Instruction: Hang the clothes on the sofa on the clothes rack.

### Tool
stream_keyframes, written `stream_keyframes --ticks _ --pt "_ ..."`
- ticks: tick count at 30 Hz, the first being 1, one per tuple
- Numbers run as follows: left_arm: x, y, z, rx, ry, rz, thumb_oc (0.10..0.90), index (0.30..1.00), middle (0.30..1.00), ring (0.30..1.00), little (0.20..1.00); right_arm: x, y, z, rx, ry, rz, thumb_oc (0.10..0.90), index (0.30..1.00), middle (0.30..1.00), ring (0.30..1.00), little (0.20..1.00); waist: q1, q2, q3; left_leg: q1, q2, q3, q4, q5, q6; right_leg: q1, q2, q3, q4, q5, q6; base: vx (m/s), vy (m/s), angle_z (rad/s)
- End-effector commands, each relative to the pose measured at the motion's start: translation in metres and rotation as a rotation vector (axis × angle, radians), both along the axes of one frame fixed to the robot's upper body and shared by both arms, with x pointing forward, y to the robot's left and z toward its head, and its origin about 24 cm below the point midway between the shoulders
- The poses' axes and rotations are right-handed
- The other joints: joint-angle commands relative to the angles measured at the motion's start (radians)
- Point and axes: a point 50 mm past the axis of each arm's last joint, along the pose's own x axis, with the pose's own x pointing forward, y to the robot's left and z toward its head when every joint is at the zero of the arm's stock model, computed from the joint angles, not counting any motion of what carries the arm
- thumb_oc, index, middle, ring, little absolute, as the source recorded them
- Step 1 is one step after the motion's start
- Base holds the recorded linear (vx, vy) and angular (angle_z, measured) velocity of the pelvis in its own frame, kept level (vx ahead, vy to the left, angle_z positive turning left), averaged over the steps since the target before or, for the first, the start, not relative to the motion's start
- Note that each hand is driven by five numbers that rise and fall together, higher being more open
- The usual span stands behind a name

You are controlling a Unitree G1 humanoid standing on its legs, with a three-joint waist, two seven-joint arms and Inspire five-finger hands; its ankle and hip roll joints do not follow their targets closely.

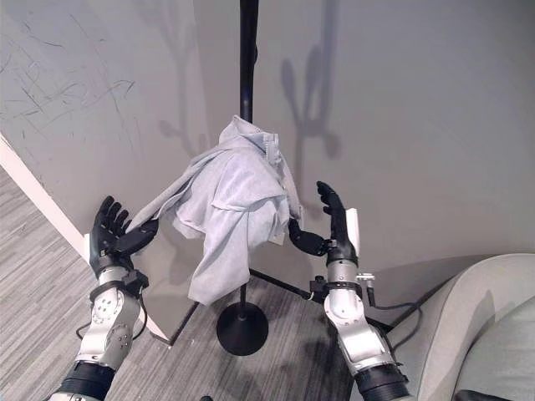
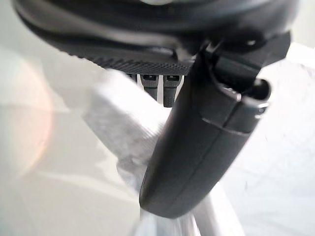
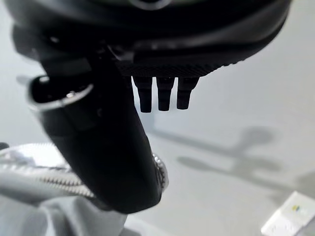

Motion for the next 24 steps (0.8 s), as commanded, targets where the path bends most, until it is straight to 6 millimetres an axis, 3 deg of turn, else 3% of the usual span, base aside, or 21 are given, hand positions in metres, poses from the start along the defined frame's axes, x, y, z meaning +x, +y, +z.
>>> stream_keyframes --ticks 1,8,14,15,18,20,24 --pt "0.007 0.014 0.044 0.116 -0.205 -0.02 0.8 0.9 0.9 0.9 0.9 0.003 -0.012 0.053 -0.041 -0.278 -0.051 0.8 0.9 0.9 0.9 0.9 0.026 -0.018 -0.057 0.049 0.005 -0.059 0.008 -0.12 0.017 -0.033 -0.056 0.024 0.014 0.217 0.013 0.0 0.0 0.0" --pt "-0.017 0.023 0.023 0.136 -0.11 -0.088 0.8 0.9 0.9 0.9 0.9 -0.009 -0.032 0.055 -0.019 -0.302 -0.137 0.8 0.9 0.9 0.9 0.9 0.029 -0.016 -0.048 0.047 -0.001 -0.069 0.008 -0.121 0.024 -0.036 -0.059 0.026 0.023 0.219 0.013 0.0 0.0 0.0" --pt "-0.036 0.041 0.006 0.082 -0.063 -0.11 0.8 0.9 0.9 0.9 0.9 -0.02 -0.037 0.053 0.247 -0.348 -0.111 0.8 0.9 0.9 0.9 0.9 0.032 -0.014 -0.039 0.041 -0.001 -0.069 0.008 -0.118 0.021 -0.039 -0.061 0.02 0.025 0.221 0.013 -0.01 -0.003 0.0" --pt "-0.042 0.047 -0.009 0.033 -0.013 -0.079 0.8 0.9 0.9 0.9 0.9 -0.026 -0.035 0.051 0.401 -0.368 -0.042 0.8 0.9 0.9 0.9 0.9 0.03 -0.017 -0.037 0.04 -0.001 -0.068 0.008 -0.117 0.019 -0.04 -0.061 0.018 0.025 0.222 0.013 0.0 0.0 0.0" --pt "-0.055 0.051 -0.039 -0.026 0.102 -0.031 0.8 0.9 0.9 0.9 0.9 -0.034 -0.039 0.046 0.526 -0.387 -0.003 0.8 0.9 0.9 0.9 0.9 0.025 -0.018 -0.034 0.039 -0.002 -0.069 0.008 -0.117 0.019 -0.043 -0.061 0.018 0.027 0.218 0.013 0.0 0.0 0.0" --pt "-0.059 0.051 -0.048 -0.052 0.134 -0.023 0.8 0.9 0.9 0.9 0.9 -0.036 -0.039 0.045 0.567 -0.393 0.012 0.8 0.9 0.9 0.9 0.9 0.022 -0.017 -0.034 0.038 -0.002 -0.068 0.008 -0.117 0.019 -0.045 -0.06 0.018 0.028 0.218 0.013 0.0 0.0 0.0" --pt "-0.078 0.05 -0.081 -0.161 0.259 0.031 0.8 0.9 0.9 0.9 0.9 -0.039 -0.029 0.036 0.899 -0.401 0.188 0.8 0.9 0.9 0.9 0.9 0.013 -0.021 -0.03 0.039 0.003 -0.061 0.008 -0.111 0.013 -0.053 -0.056 0.019 0.03 0.217 0.013 0.0 0.0 0.0"
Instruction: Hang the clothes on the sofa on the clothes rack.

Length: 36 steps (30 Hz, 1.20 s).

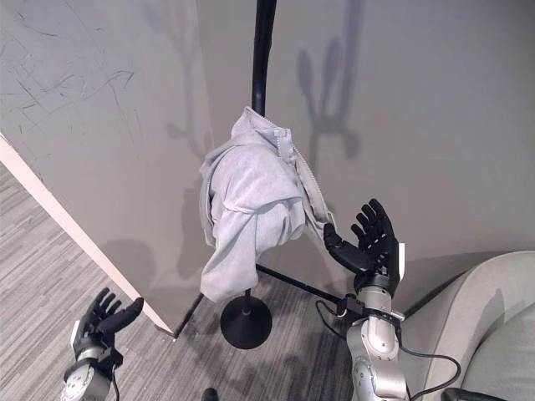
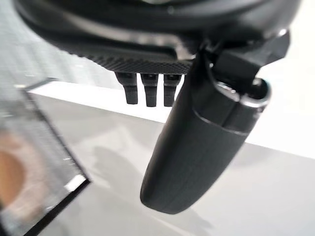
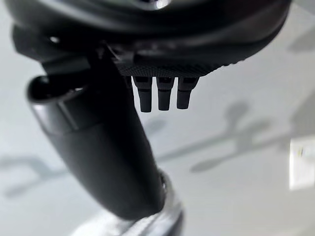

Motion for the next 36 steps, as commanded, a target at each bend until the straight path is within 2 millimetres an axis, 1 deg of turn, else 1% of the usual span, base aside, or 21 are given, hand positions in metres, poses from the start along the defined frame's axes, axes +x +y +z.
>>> stream_keyframes --ticks 1,2,3,4,5,6,9,10,11,14,15,20,24,26,28,29,30,32,34,35,36 --pt "0.03 0.016 0.031 0.05 -0.197 0.016 0.8 0.9 0.9 0.9 0.9 0.009 -0.001 0.051 0.153 -0.367 0.086 0.8 0.9 0.9 0.9 0.9 0.013 -0.014 -0.059 0.044 0.017 -0.059 0.009 -0.104 0.008 -0.044 -0.039 0.02 0.024 0.231 0.012 0.0 0.0 0.0" --pt "0.028 0.015 0.026 0.032 -0.177 0.025 0.8 0.9 0.9 0.9 0.9 0.01 0.003 0.047 0.221 -0.375 0.14 0.8 0.9 0.9 0.9 0.9 0.013 -0.016 -0.059 0.044 0.019 -0.057 0.009 -0.102 0.006 -0.044 -0.038 0.019 0.024 0.23 0.012 -0.01 -0.015 -0.05" --pt "0.024 0.011 0.017 -0.01 -0.144 0.041 0.8 0.9 0.9 0.9 0.9 0.009 0.011 0.044 0.324 -0.394 0.203 0.8 0.9 0.9 0.9 0.9 0.011 -0.017 -0.058 0.042 0.019 -0.055 0.009 -0.1 0.004 -0.045 -0.035 0.019 0.022 0.229 0.012 -0.01 -0.015 -0.07" --pt "0.024 0.011 0.017 -0.01 -0.144 0.041 0.8 0.9 0.9 0.9 0.9 0.009 0.011 0.044 0.325 -0.395 0.205 0.8 0.9 0.9 0.9 0.9 0.011 -0.017 -0.058 0.042 0.019 -0.055 0.009 -0.1 0.004 -0.045 -0.035 0.019 0.022 0.229 0.012 -0.02 -0.02 -0.08" --pt "0.02 0.011 0.009 -0.018 -0.109 0.042 0.8 0.9 0.9 0.9 0.9 0.011 0.011 0.032 0.411 -0.373 0.242 0.8 0.9 0.9 0.9 0.9 0.011 -0.019 -0.06 0.04 0.021 -0.053 0.009 -0.098 0.0 -0.046 -0.033 0.017 0.018 0.231 0.012 -0.01 -0.013 -0.08" --pt "0.02 0.011 0.009 -0.018 -0.11 0.042 0.8 0.9 0.9 0.9 0.9 0.011 0.011 0.032 0.412 -0.374 0.243 0.8 0.9 0.9 0.9 0.9 0.012 -0.019 -0.06 0.04 0.021 -0.053 0.009 -0.098 0.0 -0.046 -0.033 0.017 0.018 0.231 0.012 -0.01 -0.02 -0.07" --pt "0.01 0.008 -0.006 -0.044 -0.039 0.055 0.8 0.9 0.9 0.9 0.9 0.011 0.018 0.024 0.624 -0.446 0.28 0.8 0.9 0.9 0.9 0.9 0.011 -0.017 -0.059 0.037 0.023 -0.047 0.009 -0.099 -0.002 -0.051 -0.033 0.014 0.018 0.237 0.012 0.0 -0.014 -0.03" --pt "-0.001 0.006 -0.017 -0.081 0.011 0.09 0.8 0.9 0.9 0.9 0.9 0.01 0.022 0.022 0.765 -0.529 0.265 0.8 0.9 0.9 0.9 0.9 0.014 -0.014 -0.058 0.037 0.025 -0.042 0.009 -0.1 -0.003 -0.054 -0.036 0.005 0.02 0.242 0.012 0.0 -0.022 -0.05" --pt "-0.001 0.007 -0.017 -0.081 0.011 0.09 0.8 0.9 0.9 0.9 0.9 0.01 0.022 0.022 0.767 -0.53 0.265 0.8 0.9 0.9 0.9 0.9 0.014 -0.015 -0.058 0.037 0.025 -0.042 0.009 -0.1 -0.003 -0.054 -0.036 0.005 0.02 0.242 0.012 0.0 -0.022 -0.07" --pt "-0.019 0.002 -0.034 -0.13 0.102 0.132 0.8 0.9 0.9 0.9 0.9 0.011 0.034 0.028 0.914 -0.629 0.273 0.8 0.9 0.9 0.9 0.9 0.019 -0.01 -0.058 0.038 0.026 -0.036 0.009 -0.103 -0.003 -0.058 -0.039 -0.005 0.02 0.246 0.012 0.0 -0.013 -0.07" --pt "-0.027 -0.003 -0.043 -0.141 0.162 0.123 0.8 0.9 0.9 0.9 0.9 0.013 0.04 0.028 0.974 -0.653 0.282 0.8 0.9 0.9 0.9 0.9 0.021 -0.008 -0.059 0.04 0.028 -0.029 0.009 -0.104 -0.005 -0.059 -0.04 -0.01 0.018 0.246 0.012 0.02 -0.011 -0.06" --pt "-0.045 -0.012 -0.06 -0.171 0.281 0.12 0.8 0.9 0.9 0.9 0.9 0.017 0.053 0.029 0.975 -0.598 0.363 0.8 0.9 0.9 0.9 0.9 0.025 -0.007 -0.061 0.042 0.035 -0.014 0.009 -0.101 -0.012 -0.056 -0.035 -0.021 0.004 0.241 0.012 0.0 -0.015 -0.11" --pt "-0.049 -0.012 -0.063 -0.18 0.309 0.133 0.8 0.9 0.9 0.9 0.9 0.016 0.053 0.026 0.957 -0.575 0.386 0.8 0.9 0.9 0.9 0.9 0.022 -0.006 -0.061 0.041 0.041 -0.011 0.009 -0.098 -0.016 -0.054 -0.03 -0.025 -0.005 0.232 0.012 0.01 -0.016 -0.07" --pt "-0.058 -0.01 -0.068 -0.185 0.35 0.152 0.8 0.9 0.9 0.9 0.9 0.016 0.051 0.022 0.952 -0.562 0.378 0.8 0.9 0.9 0.9 0.9 0.019 -0.006 -0.064 0.039 0.046 -0.008 0.009 -0.097 -0.019 -0.054 -0.027 -0.026 -0.011 0.227 0.012 0.0 -0.025 -0.11" --pt "-0.063 -0.009 -0.07 -0.182 0.374 0.164 0.8 0.9 0.9 0.9 0.9 0.014 0.048 0.009 0.942 -0.511 0.343 0.8 0.9 0.9 0.9 0.9 0.016 -0.006 -0.068 0.039 0.049 -0.005 0.009 -0.096 -0.022 -0.052 -0.024 -0.029 -0.014 0.217 0.012 0.0 -0.019 -0.08" --pt "-0.072 -0.01 -0.074 -0.19 0.416 0.178 0.8 0.9 0.9 0.9 0.9 0.013 0.042 -0.007 0.946 -0.451 0.277 0.8 0.9 0.9 0.9 0.9 0.012 -0.005 -0.071 0.04 0.051 -0.003 0.009 -0.096 -0.024 -0.051 -0.021 -0.029 -0.019 0.211 0.012 0.0 -0.015 -0.06" --pt "-0.071 -0.009 -0.074 -0.19 0.415 0.177 0.8 0.9 0.9 0.9 0.9 0.013 0.042 -0.007 0.946 -0.452 0.277 0.8 0.9 0.9 0.9 0.9 0.012 -0.005 -0.07 0.039 0.052 -0.003 0.009 -0.097 -0.024 -0.051 -0.021 -0.029 -0.019 0.211 0.012 0.01 -0.018 -0.05" --pt "-0.082 -0.011 -0.077 -0.205 0.452 0.195 0.8 0.9 0.9 0.9 0.9 0.005 0.032 -0.033 0.966 -0.37 0.171 0.8 0.9 0.9 0.9 0.9 0.007 0.0 -0.069 0.046 0.057 -0.001 0.009 -0.101 -0.028 -0.044 -0.016 -0.033 -0.022 0.201 0.012 0.01 -0.01 -0.02" --pt "-0.094 -0.012 -0.081 -0.215 0.499 0.206 0.8 0.9 0.9 0.9 0.9 -0.002 0.026 -0.055 0.984 -0.308 0.088 0.8 0.9 0.9 0.9 0.9 0.002 0.0 -0.072 0.043 0.056 0.0 0.009 -0.097 -0.03 -0.044 -0.016 -0.035 -0.028 0.203 0.012 0.01 -0.015 0.0" --pt "-0.108 -0.013 -0.084 -0.223 0.552 0.211 0.8 0.9 0.9 0.9 0.9 -0.012 0.019 -0.076 0.984 -0.23 0.005 0.8 0.9 0.9 0.9 0.9 -0.003 0.003 -0.074 0.047 0.062 0.002 0.009 -0.101 -0.035 -0.038 -0.011 -0.037 -0.033 0.196 0.012 0.0 0.0 0.0" --pt "-0.108 -0.013 -0.084 -0.224 0.551 0.21 0.8 0.9 0.9 0.9 0.9 -0.012 0.018 -0.076 0.985 -0.232 0.005 0.8 0.9 0.9 0.9 0.9 -0.004 0.001 -0.075 0.044 0.06 0.003 0.009 -0.098 -0.033 -0.041 -0.013 -0.038 -0.035 0.199 0.012 0.0 0.0 0.0"
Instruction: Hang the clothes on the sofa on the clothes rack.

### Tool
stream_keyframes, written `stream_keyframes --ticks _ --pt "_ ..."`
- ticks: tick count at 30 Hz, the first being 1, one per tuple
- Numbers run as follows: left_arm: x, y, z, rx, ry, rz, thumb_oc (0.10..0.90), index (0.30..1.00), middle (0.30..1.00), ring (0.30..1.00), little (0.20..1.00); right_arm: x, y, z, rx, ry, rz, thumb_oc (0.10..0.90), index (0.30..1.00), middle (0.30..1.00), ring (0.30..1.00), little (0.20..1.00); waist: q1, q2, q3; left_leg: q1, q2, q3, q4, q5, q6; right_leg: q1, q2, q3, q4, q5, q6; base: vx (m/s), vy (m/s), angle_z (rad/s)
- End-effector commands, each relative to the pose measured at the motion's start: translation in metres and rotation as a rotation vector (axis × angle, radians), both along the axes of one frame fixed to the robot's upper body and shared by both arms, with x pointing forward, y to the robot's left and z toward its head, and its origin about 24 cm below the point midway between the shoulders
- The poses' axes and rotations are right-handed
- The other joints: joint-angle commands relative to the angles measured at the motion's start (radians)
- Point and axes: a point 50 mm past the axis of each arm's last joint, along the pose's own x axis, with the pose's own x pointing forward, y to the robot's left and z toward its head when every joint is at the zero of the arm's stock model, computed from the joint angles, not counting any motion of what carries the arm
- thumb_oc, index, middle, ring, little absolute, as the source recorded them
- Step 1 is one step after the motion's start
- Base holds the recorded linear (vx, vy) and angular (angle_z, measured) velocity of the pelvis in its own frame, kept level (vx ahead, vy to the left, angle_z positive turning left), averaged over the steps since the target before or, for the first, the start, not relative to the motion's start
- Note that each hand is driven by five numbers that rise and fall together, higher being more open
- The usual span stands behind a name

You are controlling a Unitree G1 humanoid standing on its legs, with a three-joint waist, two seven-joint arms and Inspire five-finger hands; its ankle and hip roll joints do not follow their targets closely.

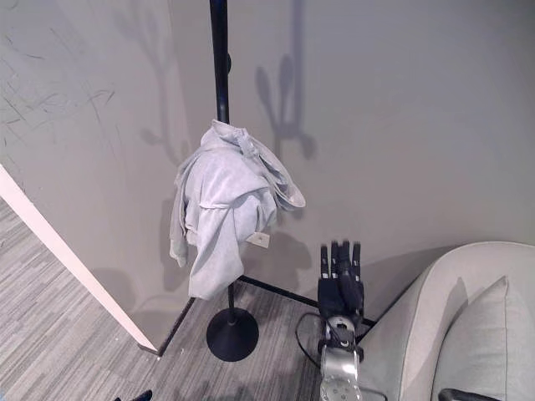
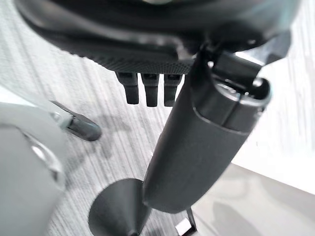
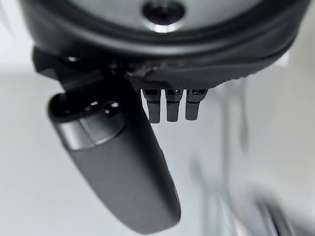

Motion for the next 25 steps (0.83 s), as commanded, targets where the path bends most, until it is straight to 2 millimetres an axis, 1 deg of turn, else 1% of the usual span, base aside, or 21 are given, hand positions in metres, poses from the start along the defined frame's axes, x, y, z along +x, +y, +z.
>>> stream_keyframes --ticks 1,2,3,6,10,12,14,15,16,17,19,20,21,22,23,25 --pt "0.014 0.006 0.001 0.019 -0.025 -0.016 0.8 0.9 0.9 0.9 0.9 0.023 -0.01 0.025 -0.066 -0.15 -0.003 0.8 0.9 0.9 0.9 0.9 -0.001 0.025 0.02 0.069 0.034 -0.064 0.009 -0.107 -0.011 0.02 -0.027 -0.02 -0.014 0.238 0.013 0.0 0.0 0.0" --pt "0.007 0.005 0.0 0.008 -0.004 -0.01 0.8 0.9 0.9 0.9 0.9 0.014 -0.014 0.007 -0.078 -0.047 -0.003 0.8 0.9 0.9 0.9 0.9 -0.004 0.026 0.018 0.066 0.036 -0.063 0.009 -0.105 -0.014 0.021 -0.024 -0.022 -0.02 0.235 0.013 0.0 0.0 0.0" --pt "0.007 0.004 0.0 0.008 -0.005 -0.01 0.8 0.9 0.9 0.9 0.9 0.014 -0.014 0.007 -0.078 -0.049 -0.003 0.8 0.9 0.9 0.9 0.9 -0.004 0.025 0.017 0.063 0.034 -0.063 0.009 -0.101 -0.013 0.018 -0.026 -0.022 -0.022 0.239 0.013 0.0 0.0 0.0" --pt "0.005 0.005 0.0 0.008 0.005 -0.007 0.8 0.9 0.9 0.9 0.9 0.001 -0.014 -0.021 -0.083 0.126 0.031 0.8 0.9 0.9 0.9 0.9 -0.005 0.026 0.018 0.057 0.039 -0.06 0.009 -0.097 -0.018 0.018 -0.019 -0.023 -0.038 0.234 0.012 -0.01 -0.007 -0.02" --pt "0.009 0.003 -0.001 0.002 0.007 -0.083 0.8 0.9 0.9 0.9 0.9 -0.027 -0.013 -0.062 -0.095 0.426 0.117 0.8 0.9 0.9 0.9 0.9 0.001 0.026 0.018 0.052 0.046 -0.06 0.009 -0.096 -0.024 0.021 -0.01 -0.027 -0.053 0.226 0.011 0.0 0.0 0.0" --pt "0.017 -0.001 -0.001 -0.004 0.001 -0.165 0.8 0.9 0.9 0.9 0.9 -0.046 -0.01 -0.083 -0.11 0.611 0.206 0.8 0.9 0.9 0.9 0.9 0.008 0.023 0.017 0.046 0.045 -0.062 0.009 -0.09 -0.025 0.023 -0.01 -0.033 -0.057 0.228 0.01 0.0 0.0 0.0" --pt "0.024 -0.002 0.0 0.001 -0.003 -0.239 0.8 0.9 0.9 0.9 0.9 -0.073 -0.009 -0.102 -0.086 0.812 0.268 0.8 0.9 0.9 0.9 0.9 0.017 0.023 0.018 0.045 0.045 -0.069 0.009 -0.09 -0.025 0.029 -0.008 -0.04 -0.06 0.226 0.01 0.0 -0.011 0.04" --pt "0.024 -0.001 0.0 0.006 0.007 -0.268 0.8 0.9 0.9 0.9 0.9 -0.092 -0.009 -0.11 -0.047 0.916 0.264 0.8 0.9 0.9 0.9 0.9 0.021 0.025 0.016 0.048 0.047 -0.073 0.009 -0.094 -0.027 0.037 -0.004 -0.044 -0.06 0.22 0.01 0.0 -0.005 0.03" --pt "0.025 -0.002 0.0 0.006 0.005 -0.27 0.8 0.9 0.9 0.9 0.9 -0.091 -0.009 -0.11 -0.047 0.913 0.263 0.8 0.9 0.9 0.9 0.9 0.022 0.026 0.018 0.048 0.047 -0.073 0.009 -0.094 -0.027 0.038 -0.004 -0.045 -0.061 0.22 0.01 0.03 -0.004 0.04" --pt "0.028 -0.003 0.0 0.011 0.02 -0.336 0.8 0.9 0.9 0.9 0.9 -0.117 -0.006 -0.118 0.035 1.05 0.244 0.8 0.9 0.9 0.9 0.9 0.03 0.029 0.016 0.049 0.046 -0.083 0.009 -0.096 -0.027 0.047 -0.004 -0.056 -0.062 0.217 0.01 0.03 0.007 0.06" --pt "0.027 -0.005 -0.001 0.005 0.037 -0.375 0.8 0.9 0.9 0.9 0.9 -0.138 -0.008 -0.12 0.077 1.154 0.21 0.8 0.9 0.9 0.9 0.9 0.035 0.032 0.009 0.049 0.043 -0.091 0.009 -0.099 -0.027 0.054 -0.006 -0.065 -0.063 0.217 0.012 0.03 0.014 0.16" --pt "0.026 -0.006 -0.002 0.0 0.046 -0.391 0.8 0.9 0.9 0.9 0.9 -0.144 -0.009 -0.121 0.086 1.189 0.205 0.8 0.9 0.9 0.9 0.9 0.036 0.033 0.008 0.049 0.043 -0.094 0.009 -0.1 -0.027 0.057 -0.006 -0.069 -0.064 0.217 0.012 0.02 0.012 0.22" --pt "0.027 -0.007 -0.002 -0.002 0.051 -0.41 0.8 0.9 0.9 0.9 0.9 -0.151 -0.01 -0.121 0.077 1.236 0.229 0.8 0.9 0.9 0.9 0.9 0.038 0.034 0.006 0.049 0.042 -0.097 0.009 -0.1 -0.027 0.059 -0.007 -0.072 -0.063 0.217 0.013 0.02 0.014 0.17" --pt "0.027 -0.008 -0.002 -0.008 0.058 -0.431 0.8 0.9 0.9 0.9 0.9 -0.156 -0.01 -0.121 0.071 1.268 0.251 0.8 0.9 0.9 0.9 0.9 0.04 0.035 0.005 0.048 0.041 -0.101 0.009 -0.1 -0.026 0.061 -0.008 -0.076 -0.063 0.218 0.013 0.01 0.015 0.12" --pt "0.028 -0.011 -0.003 -0.013 0.061 -0.453 0.8 0.9 0.9 0.9 0.9 -0.155 -0.01 -0.121 0.046 1.283 0.292 0.8 0.9 0.9 0.9 0.9 0.042 0.037 0.005 0.045 0.04 -0.106 0.009 -0.1 -0.026 0.063 -0.011 -0.081 -0.061 0.219 0.013 0.0 0.017 0.11" --pt "0.031 -0.011 -0.002 -0.015 0.049 -0.463 0.8 0.9 0.9 0.9 0.9 -0.153 -0.009 -0.121 0.035 1.282 0.305 0.8 0.9 0.9 0.9 0.9 0.042 0.035 0.005 0.038 0.036 -0.109 0.009 -0.095 -0.024 0.057 -0.016 -0.083 -0.06 0.223 0.013 -0.02 0.007 0.13"
